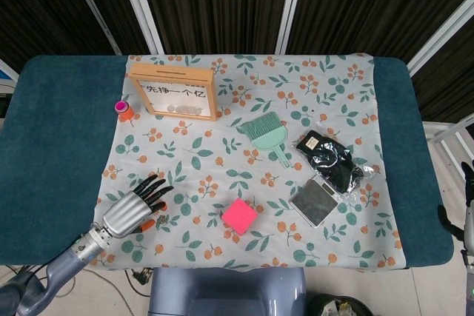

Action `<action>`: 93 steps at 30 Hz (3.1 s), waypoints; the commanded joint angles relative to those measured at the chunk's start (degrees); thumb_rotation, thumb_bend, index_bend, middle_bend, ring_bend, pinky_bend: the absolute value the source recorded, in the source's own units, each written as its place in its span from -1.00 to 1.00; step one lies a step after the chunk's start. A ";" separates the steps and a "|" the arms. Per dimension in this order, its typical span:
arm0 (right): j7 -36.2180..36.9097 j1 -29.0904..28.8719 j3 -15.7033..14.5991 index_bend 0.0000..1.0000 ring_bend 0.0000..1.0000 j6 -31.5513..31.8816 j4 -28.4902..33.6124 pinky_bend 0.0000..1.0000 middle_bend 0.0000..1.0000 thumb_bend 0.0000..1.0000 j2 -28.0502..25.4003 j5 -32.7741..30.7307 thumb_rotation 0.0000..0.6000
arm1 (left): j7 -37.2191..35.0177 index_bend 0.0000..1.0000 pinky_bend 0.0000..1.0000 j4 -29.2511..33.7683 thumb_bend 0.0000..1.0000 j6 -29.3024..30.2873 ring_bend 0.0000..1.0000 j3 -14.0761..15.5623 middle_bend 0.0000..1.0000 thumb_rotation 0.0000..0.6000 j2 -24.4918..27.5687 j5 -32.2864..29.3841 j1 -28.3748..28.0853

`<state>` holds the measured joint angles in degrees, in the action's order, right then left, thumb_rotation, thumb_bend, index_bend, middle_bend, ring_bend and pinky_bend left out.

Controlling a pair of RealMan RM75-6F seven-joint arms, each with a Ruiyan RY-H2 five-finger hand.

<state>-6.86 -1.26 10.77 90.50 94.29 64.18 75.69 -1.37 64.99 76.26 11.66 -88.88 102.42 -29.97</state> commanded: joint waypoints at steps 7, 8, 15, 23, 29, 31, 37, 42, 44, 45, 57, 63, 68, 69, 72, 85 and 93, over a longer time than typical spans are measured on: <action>0.04 0.03 0.08 -0.84 -1.00 -0.02 0.00 -1.00 -0.89 -0.21 -0.04 -0.13 1.00 | -1.76 -0.12 -1.00 -3.59 -0.44 -1.35 -1.00 0.40 -0.81 1.00 -2.67 0.15 0.76; 0.01 0.02 0.08 -0.84 -1.00 -0.03 0.00 -1.00 -0.89 -0.21 -0.03 -0.11 1.00 | -1.92 -0.12 -1.00 -3.96 -0.44 -1.42 -1.00 0.48 -0.81 1.00 -2.88 0.20 0.86; 0.01 0.05 0.17 -0.84 -1.00 -0.01 0.01 -1.00 -0.89 -0.21 -0.06 -0.24 1.00 | -3.09 -0.09 -1.00 -6.72 -0.41 -1.76 -1.00 0.66 -0.80 1.00 -4.36 0.68 1.31; -0.01 0.08 0.21 -0.84 -1.00 0.08 -0.03 -1.00 -0.89 -0.21 -0.01 -0.21 1.00 | -3.71 -0.10 -1.00 -8.08 -0.41 -1.61 -1.00 0.34 -0.80 1.00 -5.12 1.19 1.33; -0.08 0.09 0.16 -0.84 -1.00 0.00 -0.02 -1.00 -0.89 -0.21 -0.03 -0.20 1.00 | -3.64 -0.10 -1.00 -8.40 -0.40 -2.04 -1.00 0.14 -0.80 1.00 -5.37 1.27 1.21; -0.09 0.07 0.18 -0.84 -1.00 -0.02 0.00 -1.00 -0.89 -0.21 -0.04 -0.23 1.00 | -3.56 -0.10 -1.00 -8.44 -0.40 -2.29 -1.00 0.15 -0.80 1.00 -5.41 1.31 1.13; -0.20 0.09 0.22 -0.83 -1.00 -0.04 0.07 -1.00 -0.89 -0.21 -0.06 -0.36 1.00 | -3.36 -0.10 -1.00 -8.32 -0.40 -2.75 -1.00 0.12 -0.80 1.00 -5.47 1.43 0.98; -0.14 0.09 0.26 -0.83 -1.00 -0.03 0.11 -1.00 -0.89 -0.21 -0.09 -0.33 1.00 | -2.77 -0.10 -1.00 -8.05 -0.39 -3.58 -1.00 0.20 -0.80 1.00 -5.36 1.39 0.87; -0.11 0.10 0.25 -0.83 -1.00 -0.02 0.09 -1.00 -0.89 -0.21 -0.08 -0.31 1.00 | -2.56 -0.10 -1.00 -7.97 -0.39 -3.91 -1.00 0.26 -0.80 1.00 -5.30 1.30 0.90; -0.09 0.10 0.26 -0.83 -1.00 0.00 0.08 -1.00 -0.89 -0.21 -0.08 -0.32 1.00 | -2.52 -0.10 -1.00 -7.96 -0.39 -4.07 -1.00 0.30 -0.80 1.00 -5.29 1.25 0.92; 0.10 0.10 0.28 -0.82 -1.00 0.10 -0.08 -1.00 -0.89 -0.21 0.01 -0.12 1.00 | -1.87 -0.04 -1.00 -7.34 -0.39 -4.33 -1.00 0.35 -0.80 1.00 -4.97 1.38 1.05; 0.12 0.10 0.31 -0.82 -1.00 0.17 -0.14 -1.00 -0.89 -0.21 0.00 -0.06 1.00 | -2.04 0.17 -1.00 -7.71 -0.36 -4.28 -1.00 0.35 -0.77 1.00 -5.06 1.30 1.32; 0.17 0.12 0.29 -0.81 -1.00 -0.04 -0.06 -1.00 -0.89 -0.21 0.02 -0.30 1.00 | -1.01 0.22 -1.00 -7.61 -0.33 -5.08 -1.00 0.33 -0.77 1.00 -4.79 0.83 1.53; 0.12 0.11 0.28 -0.81 -1.00 -0.06 -0.05 -1.00 -0.89 -0.21 0.01 -0.29 1.00 | -0.77 0.22 -1.00 -7.37 -0.31 -5.25 -1.00 0.29 -0.77 1.00 -4.66 0.67 1.59; -0.07 0.05 0.20 -0.81 -1.00 0.02 -0.13 -1.00 -0.89 -0.21 0.06 0.04 1.00 | -0.65 0.24 -1.00 -6.74 -0.24 -5.34 -1.00 0.05 -0.76 1.00 -4.32 0.27 1.73; -0.22 0.10 0.31 -0.81 -1.00 0.09 -0.12 -1.00 -0.89 -0.21 0.14 -0.22 1.00 | -3.95 0.34 -1.00 -1.56 -0.01 2.11 -1.00 -3.85 -0.72 1.00 -1.54 0.83 1.28; -0.27 0.10 0.40 -0.81 -1.00 0.02 -0.04 -1.00 -0.89 -0.21 0.27 -0.53 1.00 | -1.96 0.36 -1.00 18.47 -0.01 -3.65 -1.00 -15.31 -0.72 1.00 14.11 -6.31 -6.83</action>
<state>-7.13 -1.15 11.16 90.54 94.25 64.45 75.16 -4.92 75.30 76.70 2.40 -82.21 100.48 -32.38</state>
